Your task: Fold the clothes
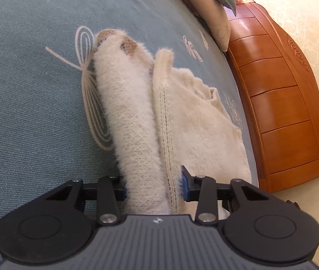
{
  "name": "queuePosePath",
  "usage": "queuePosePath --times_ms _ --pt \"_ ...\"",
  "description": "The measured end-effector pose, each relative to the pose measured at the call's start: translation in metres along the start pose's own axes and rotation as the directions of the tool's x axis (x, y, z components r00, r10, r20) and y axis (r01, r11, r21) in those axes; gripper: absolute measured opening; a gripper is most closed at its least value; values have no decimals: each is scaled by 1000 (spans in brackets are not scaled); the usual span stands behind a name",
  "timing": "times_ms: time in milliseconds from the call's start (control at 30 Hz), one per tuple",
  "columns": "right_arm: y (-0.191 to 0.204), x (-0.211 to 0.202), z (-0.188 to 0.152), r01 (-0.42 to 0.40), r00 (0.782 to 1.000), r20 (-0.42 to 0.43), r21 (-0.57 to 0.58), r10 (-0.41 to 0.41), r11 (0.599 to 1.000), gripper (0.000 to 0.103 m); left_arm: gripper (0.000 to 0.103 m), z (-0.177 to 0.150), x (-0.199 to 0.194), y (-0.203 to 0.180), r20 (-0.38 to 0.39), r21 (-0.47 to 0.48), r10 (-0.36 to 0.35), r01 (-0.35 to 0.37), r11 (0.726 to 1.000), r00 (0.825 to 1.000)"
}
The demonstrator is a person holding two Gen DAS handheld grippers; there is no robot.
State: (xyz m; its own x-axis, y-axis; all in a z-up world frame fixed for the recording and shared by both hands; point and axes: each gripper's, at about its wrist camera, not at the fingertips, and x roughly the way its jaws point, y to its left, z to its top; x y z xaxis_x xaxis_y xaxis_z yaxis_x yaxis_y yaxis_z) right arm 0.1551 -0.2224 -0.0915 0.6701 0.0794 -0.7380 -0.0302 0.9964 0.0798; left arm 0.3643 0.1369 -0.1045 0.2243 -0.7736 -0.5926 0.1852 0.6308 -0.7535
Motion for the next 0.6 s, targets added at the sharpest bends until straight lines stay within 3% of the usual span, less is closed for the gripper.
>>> queuePosePath --times_ms 300,600 --pt "-10 -12 3 -44 999 27 84 42 995 103 32 -6 -24 -65 56 136 44 -51 989 997" --pt "-23 -41 9 -153 978 164 153 127 976 103 31 -17 -39 -129 91 243 74 -94 965 993"
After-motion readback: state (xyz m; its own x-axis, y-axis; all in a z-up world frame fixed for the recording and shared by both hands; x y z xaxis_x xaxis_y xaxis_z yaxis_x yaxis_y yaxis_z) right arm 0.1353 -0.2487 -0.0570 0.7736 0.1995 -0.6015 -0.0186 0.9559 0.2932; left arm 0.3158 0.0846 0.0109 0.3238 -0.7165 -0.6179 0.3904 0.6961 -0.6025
